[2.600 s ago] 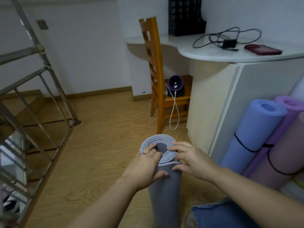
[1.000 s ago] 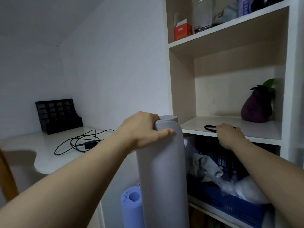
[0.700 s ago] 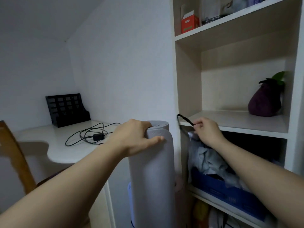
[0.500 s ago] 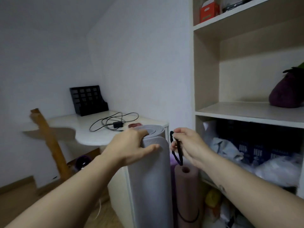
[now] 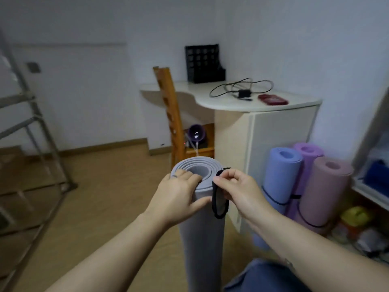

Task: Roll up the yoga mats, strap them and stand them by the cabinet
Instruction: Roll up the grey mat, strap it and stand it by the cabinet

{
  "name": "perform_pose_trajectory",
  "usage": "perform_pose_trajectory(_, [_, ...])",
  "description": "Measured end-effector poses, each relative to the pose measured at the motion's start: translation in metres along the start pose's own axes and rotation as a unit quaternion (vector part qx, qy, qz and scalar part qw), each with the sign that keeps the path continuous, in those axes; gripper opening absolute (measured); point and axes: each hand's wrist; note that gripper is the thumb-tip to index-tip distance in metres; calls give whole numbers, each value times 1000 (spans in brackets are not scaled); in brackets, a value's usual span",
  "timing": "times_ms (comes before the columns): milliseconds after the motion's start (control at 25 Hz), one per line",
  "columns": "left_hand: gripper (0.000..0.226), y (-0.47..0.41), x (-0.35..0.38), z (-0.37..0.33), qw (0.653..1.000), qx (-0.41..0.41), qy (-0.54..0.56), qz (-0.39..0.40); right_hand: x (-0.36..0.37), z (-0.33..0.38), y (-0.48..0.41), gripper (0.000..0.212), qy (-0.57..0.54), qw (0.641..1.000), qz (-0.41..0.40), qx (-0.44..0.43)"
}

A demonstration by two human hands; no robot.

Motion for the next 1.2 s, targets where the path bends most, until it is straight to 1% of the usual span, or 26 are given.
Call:
perform_pose_trajectory(120, [46,59,18,9,999,-31,-15,6,36,-31,-1,16,71,996,32,-48])
perform_pose_trajectory(200, [42,91,31,15,998,-62,-24,10,57,-54,-5,17,146,984,69,-80])
perform_pose_trajectory(320, [42,126,45,19,996,-75,-35,23,73,-82,-13,17,266,950,89,-138])
perform_pose_trajectory(440, [43,153,59,18,997,-61,-31,30,84,-103,-21,14,338,907,129,-217])
perform_pose_trajectory(520, [45,168,67,15,997,-65,-32,30,90,-118,-24,12,356,886,168,-246])
perform_pose_trajectory(640, [46,177,71,17,995,-90,-41,15,96,-134,-31,10,340,884,183,-264])
perform_pose_trajectory(720, [45,178,71,20,994,-101,-40,10,98,-136,-35,6,342,873,197,-286])
perform_pose_trajectory(800, [43,180,72,24,994,-101,-33,2,99,-137,-38,14,367,842,217,-329])
perform_pose_trajectory(880, [41,182,75,25,995,-93,-30,-7,97,-138,-42,22,406,812,231,-350])
perform_pose_trajectory(1000, [39,183,79,30,996,-88,-22,-18,95,-136,-48,35,461,781,235,-350])
perform_pose_trajectory(1120, [43,180,83,41,998,-59,-26,-24,95,-133,-56,50,523,737,240,-353])
perform_pose_trajectory(1200, [46,179,86,47,998,-50,2,-42,97,-132,-58,54,543,730,249,-332])
Point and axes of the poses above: each hand's wrist, its own y-axis away from the middle knuckle, its own x-axis out of the palm, z = x × y, and after that the axes turned 11 degrees about x, right-handed
